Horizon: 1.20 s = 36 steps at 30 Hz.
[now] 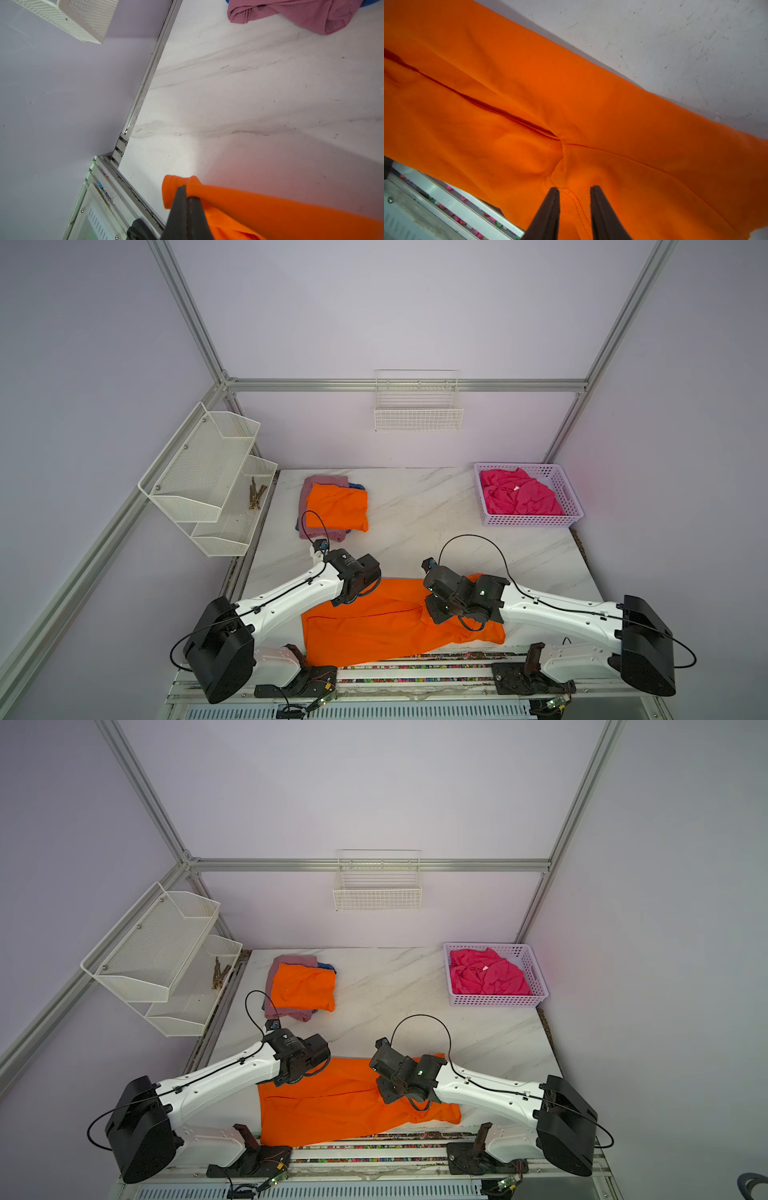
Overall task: Fold and stack t-shirts
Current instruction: Smooth out the T-shirt at the center of the board.
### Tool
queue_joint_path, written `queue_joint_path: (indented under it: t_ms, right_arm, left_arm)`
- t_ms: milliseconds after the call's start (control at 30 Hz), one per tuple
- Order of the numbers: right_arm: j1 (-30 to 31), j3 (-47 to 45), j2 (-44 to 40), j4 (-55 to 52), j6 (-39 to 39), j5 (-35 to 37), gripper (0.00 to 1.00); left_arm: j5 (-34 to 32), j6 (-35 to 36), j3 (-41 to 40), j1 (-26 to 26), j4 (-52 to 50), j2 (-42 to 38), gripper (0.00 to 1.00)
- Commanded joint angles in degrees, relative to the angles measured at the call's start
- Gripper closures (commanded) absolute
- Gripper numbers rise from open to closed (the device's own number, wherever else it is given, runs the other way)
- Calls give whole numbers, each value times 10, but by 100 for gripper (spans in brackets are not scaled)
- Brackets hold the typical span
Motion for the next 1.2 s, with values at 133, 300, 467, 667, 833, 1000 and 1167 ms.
queue_joint_path:
  t_ms: [133, 300, 467, 667, 833, 1000, 1167]
  right_arm:
    - [1, -9, -8, -5, 6, 4, 68]
    - [1, -5, -3, -5, 5, -2, 68]
    - [1, -2, 5, -7, -1, -8, 68]
    - [1, 3, 3, -9, 0, 0, 68]
    - [1, 2, 2, -5, 12, -2, 68]
    - [1, -13, 1, 2, 13, -7, 69]
    - [1, -28, -3, 4, 17, -24, 70]
  left_arm:
    - [-18, 34, 9, 4, 31, 26, 100]
    - [-22, 37, 7, 24, 33, 17, 100]
    - [-30, 50, 17, 58, 22, 19, 100]
    - [-17, 87, 21, 81, 62, 49, 100]
    - [-24, 131, 54, 90, 84, 78, 100]
    - [-16, 188, 68, 118, 128, 94, 100]
    - [-27, 195, 85, 121, 105, 99, 100]
